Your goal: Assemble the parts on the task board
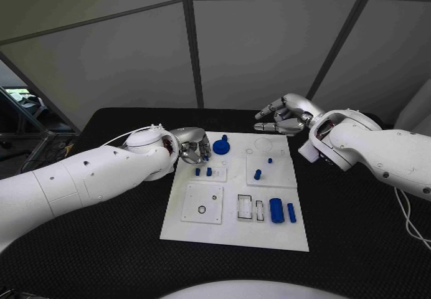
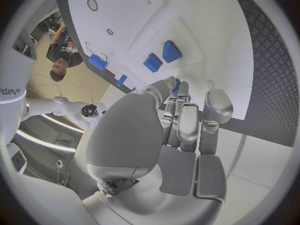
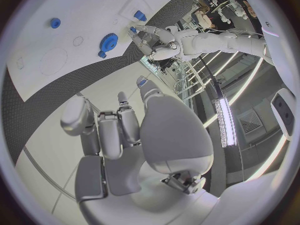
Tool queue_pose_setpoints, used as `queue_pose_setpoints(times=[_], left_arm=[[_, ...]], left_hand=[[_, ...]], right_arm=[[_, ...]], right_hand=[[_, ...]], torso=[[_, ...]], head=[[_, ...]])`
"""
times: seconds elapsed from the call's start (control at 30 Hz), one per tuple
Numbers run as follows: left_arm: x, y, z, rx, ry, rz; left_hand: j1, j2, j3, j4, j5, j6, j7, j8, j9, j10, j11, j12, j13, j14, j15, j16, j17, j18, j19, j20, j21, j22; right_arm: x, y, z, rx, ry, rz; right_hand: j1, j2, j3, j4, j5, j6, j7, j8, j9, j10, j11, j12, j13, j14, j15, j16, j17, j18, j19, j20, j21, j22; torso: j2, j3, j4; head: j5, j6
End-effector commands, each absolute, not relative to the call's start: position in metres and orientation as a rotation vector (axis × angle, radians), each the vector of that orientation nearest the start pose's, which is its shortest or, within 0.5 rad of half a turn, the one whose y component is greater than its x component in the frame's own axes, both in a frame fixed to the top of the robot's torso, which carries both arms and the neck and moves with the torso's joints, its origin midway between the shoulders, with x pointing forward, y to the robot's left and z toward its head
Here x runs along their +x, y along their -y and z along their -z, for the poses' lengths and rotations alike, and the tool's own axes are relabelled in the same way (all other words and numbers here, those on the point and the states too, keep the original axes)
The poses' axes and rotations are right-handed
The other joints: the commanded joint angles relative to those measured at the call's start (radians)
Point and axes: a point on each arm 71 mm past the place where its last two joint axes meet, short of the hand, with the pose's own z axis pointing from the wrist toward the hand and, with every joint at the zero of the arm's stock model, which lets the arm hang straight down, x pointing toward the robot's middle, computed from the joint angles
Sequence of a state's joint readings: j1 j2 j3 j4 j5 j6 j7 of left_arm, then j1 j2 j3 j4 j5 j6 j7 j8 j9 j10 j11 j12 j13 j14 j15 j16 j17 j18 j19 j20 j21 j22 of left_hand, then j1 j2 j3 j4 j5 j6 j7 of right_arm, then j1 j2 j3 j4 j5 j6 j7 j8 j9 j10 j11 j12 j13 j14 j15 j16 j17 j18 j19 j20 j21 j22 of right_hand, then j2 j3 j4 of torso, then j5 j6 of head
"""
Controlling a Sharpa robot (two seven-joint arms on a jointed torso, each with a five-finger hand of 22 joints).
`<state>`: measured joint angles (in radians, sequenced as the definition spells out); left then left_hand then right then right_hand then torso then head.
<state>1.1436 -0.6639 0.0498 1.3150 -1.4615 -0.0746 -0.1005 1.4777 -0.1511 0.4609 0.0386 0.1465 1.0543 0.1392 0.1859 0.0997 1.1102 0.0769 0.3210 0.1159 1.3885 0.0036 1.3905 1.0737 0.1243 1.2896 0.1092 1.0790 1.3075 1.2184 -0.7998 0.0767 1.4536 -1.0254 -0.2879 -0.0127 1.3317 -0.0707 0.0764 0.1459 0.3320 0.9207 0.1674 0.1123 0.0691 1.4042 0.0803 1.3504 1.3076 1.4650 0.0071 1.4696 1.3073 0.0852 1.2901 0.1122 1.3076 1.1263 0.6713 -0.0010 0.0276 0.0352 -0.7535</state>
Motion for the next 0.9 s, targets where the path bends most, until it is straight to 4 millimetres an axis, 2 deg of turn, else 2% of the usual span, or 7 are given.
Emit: queue_pose_setpoints(times=[0.03, 0.73, 0.9], left_arm=[[0.5177, -0.1655, 0.212, 0.19, -1.89, 0.63], [0.5178, -0.1621, 0.2151, 0.199, -1.911, 0.626], [0.5187, -0.1621, 0.2157, 0.196, -1.914, 0.621]], left_hand=[[-0.01, -0.002, 0.001, 0.0, -0.007, 0.005, 0.001, -0.006, 0.0, 0.008, 0.0, -0.007, -0.001, -0.001, 0.003, -0.002, -0.001, -0.011, -0.004, 0.001, -0.005, 0.004], [-0.015, -0.004, -0.002, -0.002, -0.014, 0.007, 0.0, -0.011, 0.0, 0.012, -0.001, -0.014, -0.001, -0.002, 0.003, -0.001, -0.002, -0.011, -0.005, 0.002, -0.008, 0.004], [-0.027, -0.01, -0.005, 0.0, -0.015, -0.023, 0.008, -0.037, -0.009, -0.002, 0.007, -0.037, -0.005, -0.004, 0.009, 0.0, -0.007, -0.01, -0.008, 0.006, -0.017, 0.003]], right_arm=[[0.5156, 0.2004, 0.1382, 0.233, -1.632, -0.944], [0.5155, 0.2004, 0.139, 0.233, -1.643, -0.941], [0.5154, 0.2006, 0.139, 0.233, -1.642, -0.941]], right_hand=[[0.005, 0.003, 0.0, 0.006, 0.007, -0.002, -0.002, -0.005, 0.001, -0.005, -0.002, -0.002, 0.04, 0.062, -0.004, -0.007, 0.088, 0.012, -0.005, 0.001, -0.005, -0.001], [0.005, 0.003, 0.0, 0.006, 0.007, -0.002, -0.002, -0.005, 0.001, -0.005, -0.002, -0.002, 0.04, 0.062, -0.004, -0.007, 0.088, 0.012, -0.005, 0.001, -0.005, -0.001], [0.005, 0.003, 0.0, 0.006, 0.007, -0.002, -0.002, -0.005, 0.001, -0.005, -0.002, -0.002, 0.04, 0.062, -0.004, -0.007, 0.088, 0.012, -0.005, 0.001, -0.005, -0.001]], torso=[[0.0, 0.0005, -0.0011], [0.0, 0.0003, -0.0006], [0.0, 0.0002, -0.0001]], head=[[0.0, -0.001], [0.0, -0.002], [-0.001, -0.002]])
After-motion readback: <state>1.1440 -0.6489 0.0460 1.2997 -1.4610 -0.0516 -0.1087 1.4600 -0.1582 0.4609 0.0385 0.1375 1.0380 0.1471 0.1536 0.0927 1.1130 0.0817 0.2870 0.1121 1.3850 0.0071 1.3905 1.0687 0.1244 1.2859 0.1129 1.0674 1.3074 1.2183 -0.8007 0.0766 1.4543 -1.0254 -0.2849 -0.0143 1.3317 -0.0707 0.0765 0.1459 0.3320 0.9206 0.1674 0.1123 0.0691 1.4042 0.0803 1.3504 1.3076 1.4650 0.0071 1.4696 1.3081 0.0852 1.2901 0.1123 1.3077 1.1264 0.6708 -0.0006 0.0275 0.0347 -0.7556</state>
